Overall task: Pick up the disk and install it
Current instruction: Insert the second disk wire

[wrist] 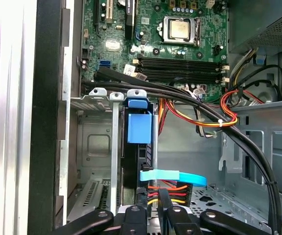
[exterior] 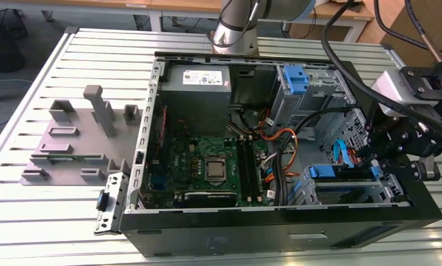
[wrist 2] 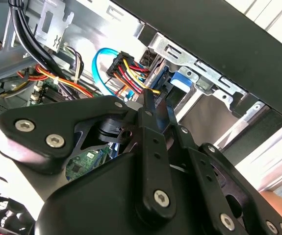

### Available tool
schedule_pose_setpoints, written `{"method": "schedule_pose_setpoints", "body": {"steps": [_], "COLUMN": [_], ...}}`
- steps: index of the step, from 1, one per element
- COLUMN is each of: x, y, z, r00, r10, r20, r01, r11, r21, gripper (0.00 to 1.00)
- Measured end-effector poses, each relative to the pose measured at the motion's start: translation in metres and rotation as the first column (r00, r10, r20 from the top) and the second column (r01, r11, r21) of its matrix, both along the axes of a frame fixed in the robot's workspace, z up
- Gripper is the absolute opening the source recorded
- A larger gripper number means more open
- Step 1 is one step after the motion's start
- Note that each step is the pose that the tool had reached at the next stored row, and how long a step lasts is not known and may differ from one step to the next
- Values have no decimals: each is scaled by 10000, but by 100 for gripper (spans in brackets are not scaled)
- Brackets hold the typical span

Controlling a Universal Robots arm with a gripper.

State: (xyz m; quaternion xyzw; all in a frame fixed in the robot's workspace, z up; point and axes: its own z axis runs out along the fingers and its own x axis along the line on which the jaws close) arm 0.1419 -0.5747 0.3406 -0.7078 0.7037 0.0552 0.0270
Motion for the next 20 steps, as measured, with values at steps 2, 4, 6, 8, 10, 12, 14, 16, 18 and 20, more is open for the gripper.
{"method": "schedule_pose_setpoints", "body": {"steps": [2, 4, 6, 8, 10, 12, 14, 16, 18, 20], "x": [0, 0, 0, 0, 0, 0, 0, 0, 0, 0], "y": [0, 0, 1, 1, 1, 1, 1, 1, 1, 1], "z": [1, 19, 35, 57, 90, 116, 128, 128, 132, 132], "r00": [10000, 10000, 10000, 10000, 10000, 10000, 10000, 10000, 10000, 10000], "r10": [0, 0, 0, 0, 0, 0, 0, 0, 0, 0], "r20": [0, 0, 0, 0, 0, 0, 0, 0, 0, 0], "r01": [0, 0, 0, 0, 0, 0, 0, 0, 0, 0], "r11": [10000, 10000, 10000, 10000, 10000, 10000, 10000, 10000, 10000, 10000], "r21": [-1, -1, 0, 1, 0, 0, 2, 4, 0, 1], "gripper": [24, 24, 24, 24, 24, 24, 24, 24, 24, 24]}}
